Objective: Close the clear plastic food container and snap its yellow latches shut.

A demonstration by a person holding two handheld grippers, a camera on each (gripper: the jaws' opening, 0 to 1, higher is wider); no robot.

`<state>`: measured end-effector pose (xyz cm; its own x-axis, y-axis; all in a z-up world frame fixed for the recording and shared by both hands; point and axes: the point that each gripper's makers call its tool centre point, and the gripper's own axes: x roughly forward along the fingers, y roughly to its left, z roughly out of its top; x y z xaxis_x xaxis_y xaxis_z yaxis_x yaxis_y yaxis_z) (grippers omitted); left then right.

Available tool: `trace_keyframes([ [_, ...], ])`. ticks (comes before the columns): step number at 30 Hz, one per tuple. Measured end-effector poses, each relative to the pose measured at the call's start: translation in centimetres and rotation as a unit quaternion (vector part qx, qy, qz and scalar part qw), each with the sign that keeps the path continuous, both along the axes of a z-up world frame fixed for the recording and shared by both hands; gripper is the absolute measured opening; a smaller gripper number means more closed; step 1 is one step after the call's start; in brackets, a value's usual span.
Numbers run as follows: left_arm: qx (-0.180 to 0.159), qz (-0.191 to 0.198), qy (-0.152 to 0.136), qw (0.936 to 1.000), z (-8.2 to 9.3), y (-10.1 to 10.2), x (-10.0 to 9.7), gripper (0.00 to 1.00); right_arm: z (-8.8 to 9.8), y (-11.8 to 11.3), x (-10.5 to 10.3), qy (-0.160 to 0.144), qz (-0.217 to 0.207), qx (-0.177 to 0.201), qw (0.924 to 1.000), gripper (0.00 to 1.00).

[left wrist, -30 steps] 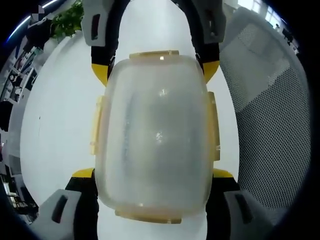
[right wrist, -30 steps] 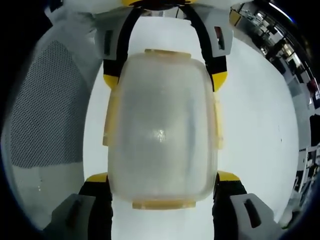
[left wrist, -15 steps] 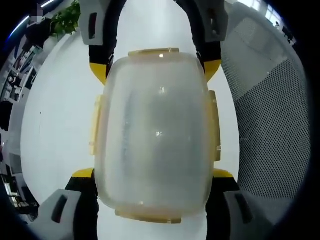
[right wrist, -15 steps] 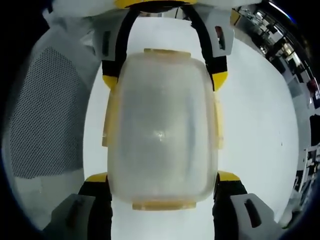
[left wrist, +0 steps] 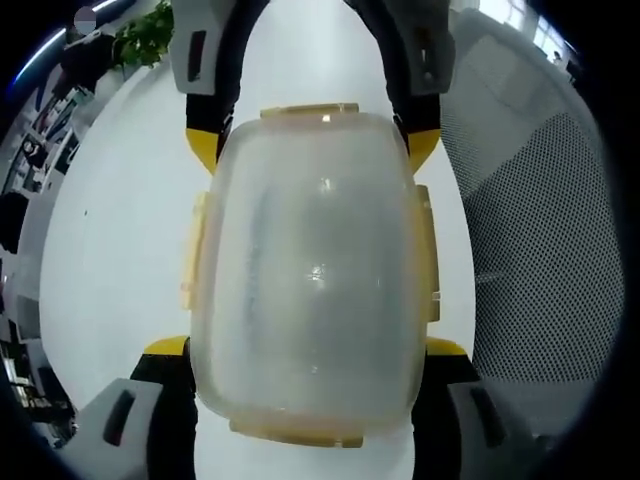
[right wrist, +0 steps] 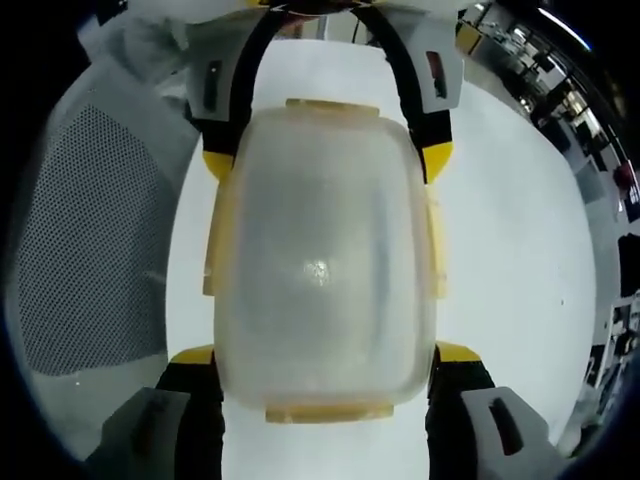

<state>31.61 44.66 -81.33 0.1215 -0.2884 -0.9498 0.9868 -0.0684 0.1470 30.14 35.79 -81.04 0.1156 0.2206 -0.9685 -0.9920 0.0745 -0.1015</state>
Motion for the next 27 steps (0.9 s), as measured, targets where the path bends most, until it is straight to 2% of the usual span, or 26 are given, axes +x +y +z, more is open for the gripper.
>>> trace_keyframes([
  [14,0.018,0.0,-0.004,0.9998,-0.2,1.6,0.3,0.9,-0.1,1.6,0.4,-0.004,-0.003,-0.008,1.0,0.85],
  [20,0.003,0.003,-0.001,1.0,-0.1,1.5,0.3,0.9,-0.2,1.6,0.4,-0.007,-0.003,-0.012,0.9999,0.85],
  [27,0.019,0.002,-0.003,0.9998,-0.2,1.6,0.3,0.9,-0.2,1.6,0.4,-0.004,-0.002,-0.006,1.0,0.86],
])
